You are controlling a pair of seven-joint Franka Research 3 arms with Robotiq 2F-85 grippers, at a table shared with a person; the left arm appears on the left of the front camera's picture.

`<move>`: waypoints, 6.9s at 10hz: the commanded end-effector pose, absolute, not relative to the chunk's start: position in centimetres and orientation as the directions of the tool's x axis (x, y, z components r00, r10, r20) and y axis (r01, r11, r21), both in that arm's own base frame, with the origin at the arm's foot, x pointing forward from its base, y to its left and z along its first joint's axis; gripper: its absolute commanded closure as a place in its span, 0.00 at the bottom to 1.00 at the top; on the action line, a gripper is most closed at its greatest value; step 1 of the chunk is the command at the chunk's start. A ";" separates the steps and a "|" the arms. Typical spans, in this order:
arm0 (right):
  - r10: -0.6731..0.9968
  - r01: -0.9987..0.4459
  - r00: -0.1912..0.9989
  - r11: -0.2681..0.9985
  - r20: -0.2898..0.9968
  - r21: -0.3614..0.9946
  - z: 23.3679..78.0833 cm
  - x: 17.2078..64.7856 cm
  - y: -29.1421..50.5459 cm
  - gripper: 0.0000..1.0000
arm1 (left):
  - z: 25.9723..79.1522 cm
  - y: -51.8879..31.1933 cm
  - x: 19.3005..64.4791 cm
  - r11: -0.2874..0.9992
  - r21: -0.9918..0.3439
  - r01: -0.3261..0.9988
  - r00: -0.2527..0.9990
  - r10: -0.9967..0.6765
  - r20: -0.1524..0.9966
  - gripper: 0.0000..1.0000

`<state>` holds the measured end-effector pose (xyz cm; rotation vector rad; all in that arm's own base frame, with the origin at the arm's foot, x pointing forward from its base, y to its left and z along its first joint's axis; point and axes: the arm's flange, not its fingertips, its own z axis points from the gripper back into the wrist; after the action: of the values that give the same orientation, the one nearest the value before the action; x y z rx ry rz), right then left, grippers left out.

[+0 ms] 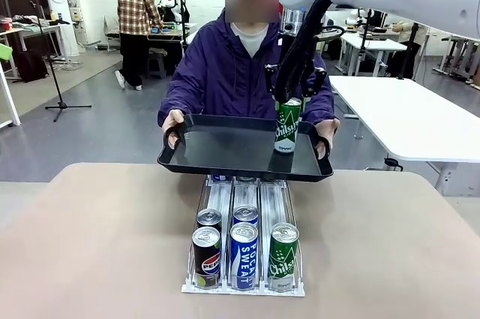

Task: Retrieve and hand over the desired beverage to the person.
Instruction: Place the picked can on the Handle tray extended by the person, then pick up another can of the same type that the person held from the Automatic Can Dispenser.

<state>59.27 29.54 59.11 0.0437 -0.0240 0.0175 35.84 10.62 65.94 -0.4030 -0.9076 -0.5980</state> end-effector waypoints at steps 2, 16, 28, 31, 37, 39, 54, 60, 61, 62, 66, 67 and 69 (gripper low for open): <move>0.048 -0.047 0.999 0.996 -0.006 0.080 60.0 59.9 30.1 0.00 | 65.9 10.6 35.9 0.772 -0.069 0.632 0.462 -0.304 0.833 0.00; 0.052 -0.060 0.989 0.997 0.136 0.051 65.4 40.4 25.5 0.00 | 65.9 10.6 35.9 0.772 -0.069 0.632 0.462 -0.304 0.833 0.00; 0.196 -0.204 0.974 0.976 0.111 0.071 66.2 37.1 22.9 0.00 | 65.9 10.6 35.9 0.772 -0.069 0.632 0.462 -0.304 0.833 0.00; 0.462 -0.503 0.863 0.764 0.203 0.404 67.4 35.0 12.3 0.00 | 65.9 10.6 35.9 0.772 -0.069 0.632 0.462 -0.304 0.833 0.00; 0.049 -0.317 0.882 0.799 0.469 0.512 66.2 30.3 -6.5 0.00 | 65.9 10.6 35.9 0.772 -0.069 0.632 0.462 -0.304 0.833 0.00; -0.033 -0.248 0.878 0.821 0.477 0.514 66.0 28.9 -8.8 0.00 | 65.9 10.6 35.9 0.772 -0.069 0.632 0.462 -0.304 0.833 0.00; -0.044 -0.238 0.876 0.826 0.480 0.511 66.8 28.6 -10.8 0.00 | 65.9 10.6 35.9 0.772 -0.069 0.632 0.462 -0.304 0.833 0.00; -0.044 -0.238 0.876 0.826 0.480 0.511 66.8 28.6 -10.8 0.00 | 65.9 10.6 35.9 0.772 -0.069 0.632 0.462 -0.304 0.833 0.00; -0.044 -0.238 0.876 0.826 0.480 0.511 66.8 28.6 -10.8 0.00 | 65.9 10.6 35.9 0.772 -0.069 0.632 0.462 -0.304 0.833 0.00; -0.044 -0.238 0.876 0.826 0.480 0.511 66.8 28.6 -10.8 0.00 | 65.9 10.6 35.9 0.772 -0.069 0.632 0.462 -0.304 0.833 0.00; -0.044 -0.238 0.876 0.826 0.480 0.511 66.8 28.6 -10.8 0.00 | 65.9 10.6 35.9 0.772 -0.069 0.632 0.462 -0.304 0.833 0.00; -0.044 -0.238 0.876 0.826 0.480 0.511 66.8 28.6 -10.8 0.00 | 65.9 10.6 35.9 0.772 -0.069 0.632 0.462 -0.304 0.833 0.00; -0.044 -0.238 0.876 0.826 0.480 0.511 66.8 28.6 -10.8 0.00 | 65.9 10.6 35.9 0.772 -0.069 0.632 0.462 -0.304 0.833 0.00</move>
<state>28.29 -10.72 66.75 0.5968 -0.5019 0.1061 35.84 10.65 65.95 -0.4027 -0.9080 -0.5975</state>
